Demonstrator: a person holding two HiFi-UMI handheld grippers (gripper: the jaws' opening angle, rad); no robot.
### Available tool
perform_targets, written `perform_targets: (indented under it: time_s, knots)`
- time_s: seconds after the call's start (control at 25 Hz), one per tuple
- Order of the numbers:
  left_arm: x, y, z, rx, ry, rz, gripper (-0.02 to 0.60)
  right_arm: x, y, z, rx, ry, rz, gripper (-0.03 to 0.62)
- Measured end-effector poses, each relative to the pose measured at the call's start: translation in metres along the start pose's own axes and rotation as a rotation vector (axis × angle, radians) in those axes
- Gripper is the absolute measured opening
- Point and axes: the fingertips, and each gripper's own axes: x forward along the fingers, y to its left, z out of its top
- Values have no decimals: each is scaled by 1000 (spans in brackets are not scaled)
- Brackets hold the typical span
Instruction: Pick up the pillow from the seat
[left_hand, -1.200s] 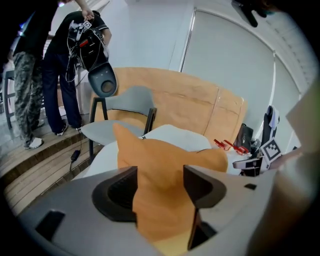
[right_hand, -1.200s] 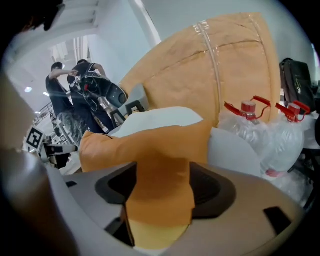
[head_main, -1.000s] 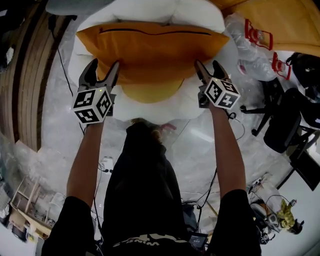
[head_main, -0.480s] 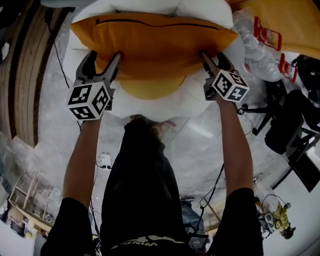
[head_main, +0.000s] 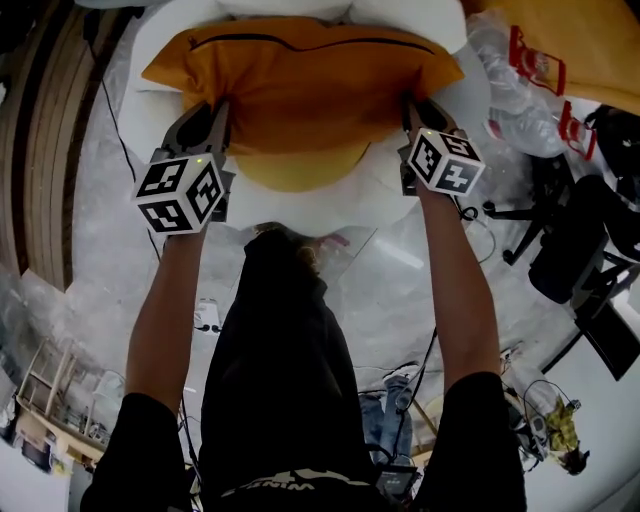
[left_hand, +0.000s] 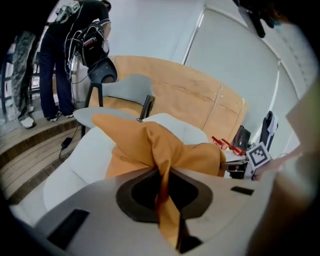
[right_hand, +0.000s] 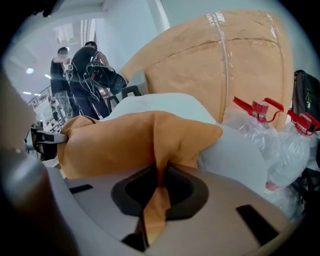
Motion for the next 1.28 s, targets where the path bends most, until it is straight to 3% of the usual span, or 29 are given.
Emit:
perform_targets:
  time_s: [0.48, 0.8, 1.28]
  knots:
    - [-28, -7, 16, -41, -7, -34, 31, -34, 11, 19, 20, -29, -4, 49]
    - [-91, -30, 94, 0, -50, -46, 30, -112, 33, 104, -5, -106, 15, 51]
    - [-260, -93, 201, 110, -155, -74, 29, -294, 96, 199, -49, -243, 74, 51]
